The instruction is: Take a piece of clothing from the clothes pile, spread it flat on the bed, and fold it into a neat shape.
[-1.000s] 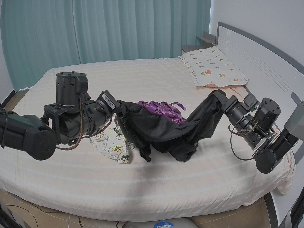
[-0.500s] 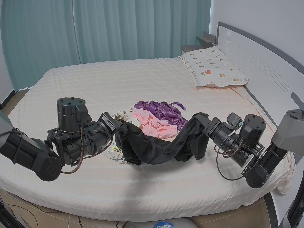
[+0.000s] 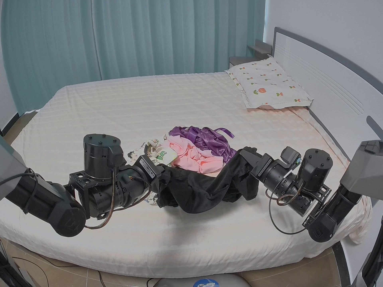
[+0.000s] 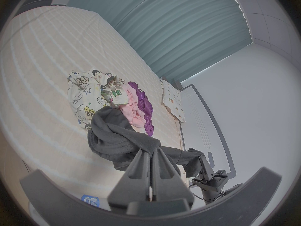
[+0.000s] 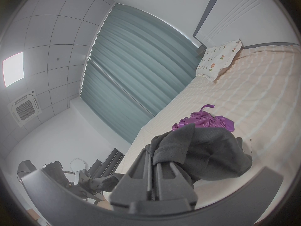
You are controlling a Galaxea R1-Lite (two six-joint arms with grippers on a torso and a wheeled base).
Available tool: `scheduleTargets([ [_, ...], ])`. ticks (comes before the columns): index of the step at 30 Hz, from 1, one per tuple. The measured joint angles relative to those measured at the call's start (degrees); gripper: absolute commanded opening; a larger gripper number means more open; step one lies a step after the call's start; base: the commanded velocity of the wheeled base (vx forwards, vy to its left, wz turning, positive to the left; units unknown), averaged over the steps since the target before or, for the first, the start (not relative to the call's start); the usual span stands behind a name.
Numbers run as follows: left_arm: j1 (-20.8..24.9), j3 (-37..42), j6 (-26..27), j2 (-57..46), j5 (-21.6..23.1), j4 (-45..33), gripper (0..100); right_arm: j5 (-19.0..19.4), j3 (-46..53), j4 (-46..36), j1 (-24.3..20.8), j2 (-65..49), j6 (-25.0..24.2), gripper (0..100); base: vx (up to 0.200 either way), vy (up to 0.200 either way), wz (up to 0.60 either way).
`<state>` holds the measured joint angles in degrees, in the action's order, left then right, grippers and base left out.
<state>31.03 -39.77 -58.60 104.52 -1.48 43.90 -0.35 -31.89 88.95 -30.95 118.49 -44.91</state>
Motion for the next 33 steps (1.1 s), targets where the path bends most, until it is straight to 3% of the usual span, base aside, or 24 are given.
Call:
scheduleTargets([
  [11, -0.82, -0.87, -1.63, 0.96, -0.05, 0.02, 0, 0.02, -0.11, 0.05, 0.15, 0.28, 0.0, 0, 0.0, 0.0, 0.0],
  [33, -4.02, -0.67, -2.22, 0.82, -0.2, 0.13, 0, 0.11, -1.49, 0.0, -0.68, 0.2, 0.9, 0, 0.0, 0.2, 0.0],
])
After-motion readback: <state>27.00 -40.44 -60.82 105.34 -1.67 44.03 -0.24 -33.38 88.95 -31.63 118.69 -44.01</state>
